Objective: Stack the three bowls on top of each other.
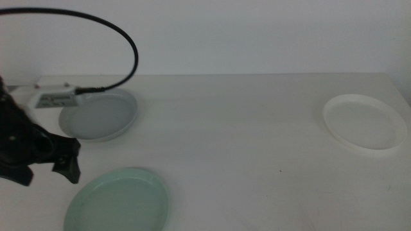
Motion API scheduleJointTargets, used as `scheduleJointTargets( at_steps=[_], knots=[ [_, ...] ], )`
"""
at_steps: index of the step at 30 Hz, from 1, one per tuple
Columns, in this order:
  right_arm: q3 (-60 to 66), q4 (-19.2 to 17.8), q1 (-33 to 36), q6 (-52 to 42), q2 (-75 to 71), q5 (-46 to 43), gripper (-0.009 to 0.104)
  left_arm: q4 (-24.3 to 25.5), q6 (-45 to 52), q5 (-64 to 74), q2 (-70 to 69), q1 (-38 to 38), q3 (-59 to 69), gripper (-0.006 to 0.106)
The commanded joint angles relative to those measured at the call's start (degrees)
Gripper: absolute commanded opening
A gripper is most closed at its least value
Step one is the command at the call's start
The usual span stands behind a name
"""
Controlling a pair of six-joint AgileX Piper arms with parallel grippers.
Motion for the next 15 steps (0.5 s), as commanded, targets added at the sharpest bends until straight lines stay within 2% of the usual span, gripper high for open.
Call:
scheduleJointTargets(
  at_steps=[1, 7, 15],
  knots=[
    [-0.2, -1.01, -0.39, -0.54, -1.56, -4.04, 0.045, -2.4, 1.61, -2.26, 1.16, -0.24, -1.33, 0.105],
    [-0.2, -1.01, -0.39, -0.54, -1.56, -4.04, 0.045, -6.19, 4.77, -12.06, 6.82, -0.24, 4.4, 0.105],
    [-0.2, -1.01, -0.39, -0.54, -1.56, -4.04, 0.045, -7.0, 5.67, -18.09, 11.44, -0.24, 8.87, 0.105]
  ],
)
